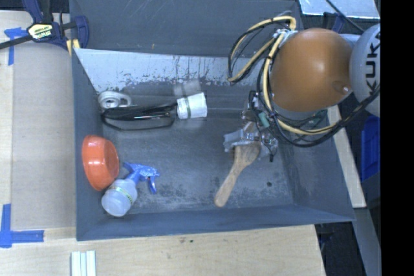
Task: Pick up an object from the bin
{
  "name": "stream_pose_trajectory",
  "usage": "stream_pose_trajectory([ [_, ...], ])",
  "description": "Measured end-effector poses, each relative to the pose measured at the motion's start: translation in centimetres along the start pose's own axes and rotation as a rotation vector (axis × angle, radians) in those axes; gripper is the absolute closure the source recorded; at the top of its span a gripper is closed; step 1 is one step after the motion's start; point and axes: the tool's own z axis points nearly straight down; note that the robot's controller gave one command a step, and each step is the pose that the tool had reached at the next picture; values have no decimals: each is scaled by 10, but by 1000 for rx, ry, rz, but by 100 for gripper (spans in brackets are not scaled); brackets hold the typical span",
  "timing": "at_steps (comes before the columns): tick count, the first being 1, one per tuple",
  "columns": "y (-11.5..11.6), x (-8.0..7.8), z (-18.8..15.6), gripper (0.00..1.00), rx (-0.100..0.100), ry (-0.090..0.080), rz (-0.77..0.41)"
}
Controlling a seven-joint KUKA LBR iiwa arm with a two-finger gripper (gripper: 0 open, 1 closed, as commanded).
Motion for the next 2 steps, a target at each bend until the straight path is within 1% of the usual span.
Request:
stream_pose_trajectory([
  [1,1,0,-5,100,-2,0,0],
  [2,0,0,-10,100,1,-2,4],
])
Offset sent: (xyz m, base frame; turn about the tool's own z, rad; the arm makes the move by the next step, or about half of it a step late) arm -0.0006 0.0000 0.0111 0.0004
